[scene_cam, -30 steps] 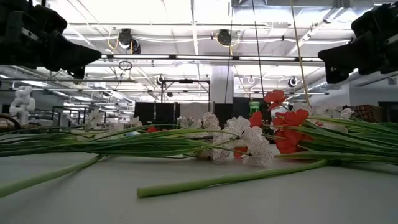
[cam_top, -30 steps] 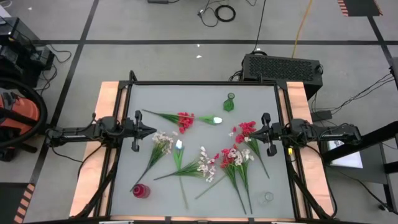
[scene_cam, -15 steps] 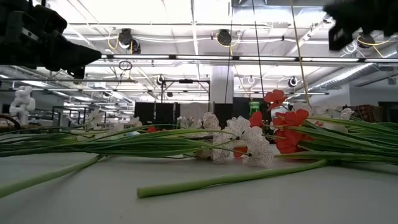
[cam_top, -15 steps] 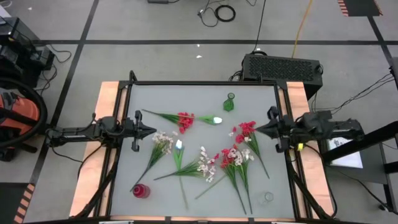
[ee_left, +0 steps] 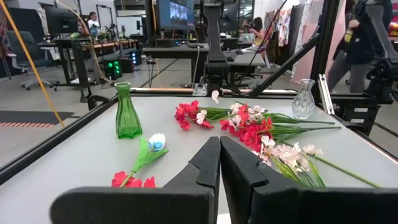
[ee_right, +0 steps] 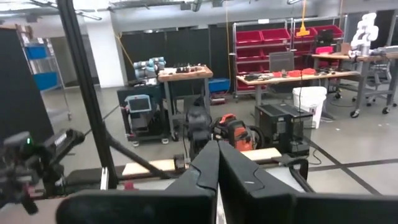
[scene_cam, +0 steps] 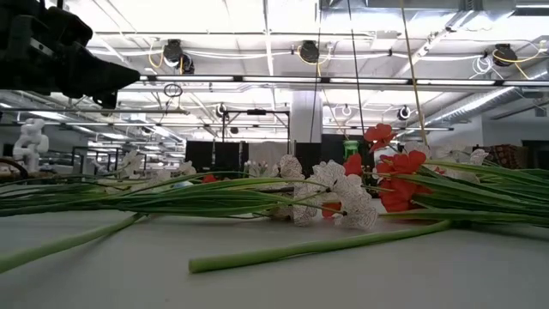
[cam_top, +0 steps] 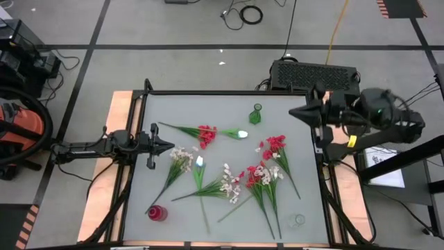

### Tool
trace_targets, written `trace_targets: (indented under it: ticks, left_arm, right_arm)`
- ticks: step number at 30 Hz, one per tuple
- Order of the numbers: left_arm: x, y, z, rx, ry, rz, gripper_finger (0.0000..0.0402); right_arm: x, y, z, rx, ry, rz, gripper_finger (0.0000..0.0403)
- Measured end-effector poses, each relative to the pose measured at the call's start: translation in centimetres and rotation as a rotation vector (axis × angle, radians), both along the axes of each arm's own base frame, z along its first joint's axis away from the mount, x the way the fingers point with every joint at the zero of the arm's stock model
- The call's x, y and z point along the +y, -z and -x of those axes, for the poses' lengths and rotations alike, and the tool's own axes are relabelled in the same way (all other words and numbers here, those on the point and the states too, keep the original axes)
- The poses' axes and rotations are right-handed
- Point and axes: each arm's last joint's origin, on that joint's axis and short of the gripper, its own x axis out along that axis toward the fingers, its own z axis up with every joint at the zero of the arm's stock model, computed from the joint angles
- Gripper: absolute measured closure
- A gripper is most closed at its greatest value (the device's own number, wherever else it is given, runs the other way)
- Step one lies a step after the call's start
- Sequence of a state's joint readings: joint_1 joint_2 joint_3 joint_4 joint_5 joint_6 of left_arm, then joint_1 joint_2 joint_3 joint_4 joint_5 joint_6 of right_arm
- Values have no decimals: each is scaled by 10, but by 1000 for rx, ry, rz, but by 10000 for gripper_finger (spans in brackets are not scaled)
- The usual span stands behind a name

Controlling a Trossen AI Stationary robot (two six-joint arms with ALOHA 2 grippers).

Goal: Sort flowers into vase by color
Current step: Put the right red flowers into the green vase

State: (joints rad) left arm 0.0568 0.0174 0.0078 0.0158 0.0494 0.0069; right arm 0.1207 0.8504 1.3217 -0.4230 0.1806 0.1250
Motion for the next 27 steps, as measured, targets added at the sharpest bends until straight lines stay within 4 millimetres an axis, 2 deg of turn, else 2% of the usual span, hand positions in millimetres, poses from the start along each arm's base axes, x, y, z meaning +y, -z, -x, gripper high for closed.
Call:
trace_targets:
  ticks: [2, 4, 8, 12, 18, 27]
  left_arm:
    - [0, 0, 0, 0, 0, 0, 381]
    - [0, 0, 0, 0, 0, 0, 381]
    - [0, -2, 0, -20, 0, -1, 381]
    - [0, -5, 0, -52, 8, 60, 381]
    - [0, -11, 1, -114, 13, 168, 381]
    - [-1, -11, 1, -115, 38, 209, 381]
  right_arm:
    - [1, -15, -7, 15, -3, 23, 403]
    - [4, -22, -15, 40, -8, 42, 403]
    - [8, -12, -33, 137, -18, 55, 403]
    - [10, 11, -45, 301, -5, 34, 403]
    - [11, 59, -54, 528, 144, -54, 403]
    - [14, 130, -43, 855, 370, -341, 394]
